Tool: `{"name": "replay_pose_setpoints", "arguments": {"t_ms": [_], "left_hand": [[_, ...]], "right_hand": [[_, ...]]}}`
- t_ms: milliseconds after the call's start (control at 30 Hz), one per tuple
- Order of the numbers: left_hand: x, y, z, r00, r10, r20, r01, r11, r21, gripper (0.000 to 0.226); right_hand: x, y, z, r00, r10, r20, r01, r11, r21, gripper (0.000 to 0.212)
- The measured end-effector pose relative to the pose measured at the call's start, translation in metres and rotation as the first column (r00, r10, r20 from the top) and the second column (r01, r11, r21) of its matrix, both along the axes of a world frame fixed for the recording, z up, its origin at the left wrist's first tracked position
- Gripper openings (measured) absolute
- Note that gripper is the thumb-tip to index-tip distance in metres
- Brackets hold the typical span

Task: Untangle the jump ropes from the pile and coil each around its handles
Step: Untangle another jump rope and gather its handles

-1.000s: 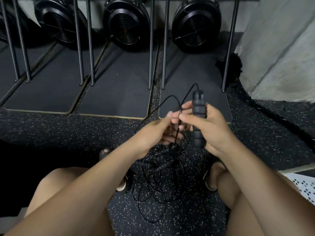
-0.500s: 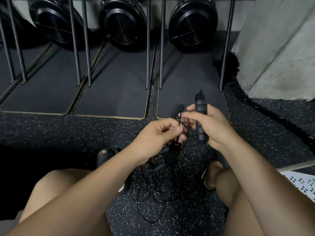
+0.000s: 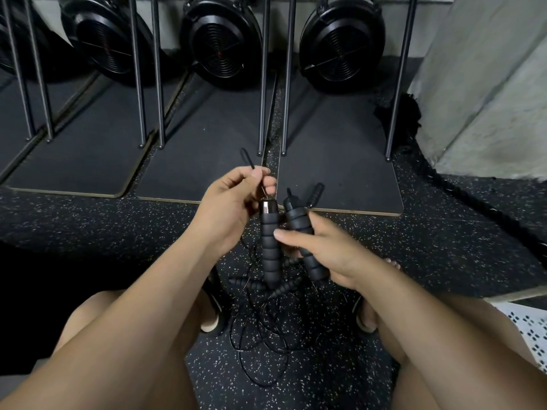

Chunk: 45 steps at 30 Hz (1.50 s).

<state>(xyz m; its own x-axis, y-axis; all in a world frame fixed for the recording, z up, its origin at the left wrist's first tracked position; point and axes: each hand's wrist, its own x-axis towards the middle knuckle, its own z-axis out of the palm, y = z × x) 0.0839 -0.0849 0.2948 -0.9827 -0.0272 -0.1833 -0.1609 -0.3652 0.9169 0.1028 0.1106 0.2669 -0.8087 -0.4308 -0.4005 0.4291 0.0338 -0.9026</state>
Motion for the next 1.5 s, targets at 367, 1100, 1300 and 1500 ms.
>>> {"name": "replay_pose_setpoints", "arguments": {"t_ms": [367,1100,1300,1500], "left_hand": [[0.016,0.014,-0.007,0.969,-0.193,0.157,0.237,0.907,-0.348,0.047],[0.025,0.02,-0.001,0.964,-0.264,0.036,0.264,0.932,-0.25,0.031],[0.026,0.019,-0.001,0.965,-0.26,0.027,0.258,0.934,-0.246,0.031],[0.024,0.019,-0.002,0.969,-0.243,0.043,0.245,0.927,-0.283,0.031]], "right_hand": [[0.0,0.012,0.016,0.984,-0.171,-0.059,0.169,0.985,-0.035,0.028],[0.013,0.012,0.028,0.923,-0.305,-0.236,0.299,0.952,-0.064,0.033],[0.015,0.006,0.028,0.924,-0.288,-0.25,0.282,0.958,-0.058,0.032],[0.015,0.008,0.022,0.915,-0.288,-0.282,0.289,0.956,-0.04,0.026]]}}
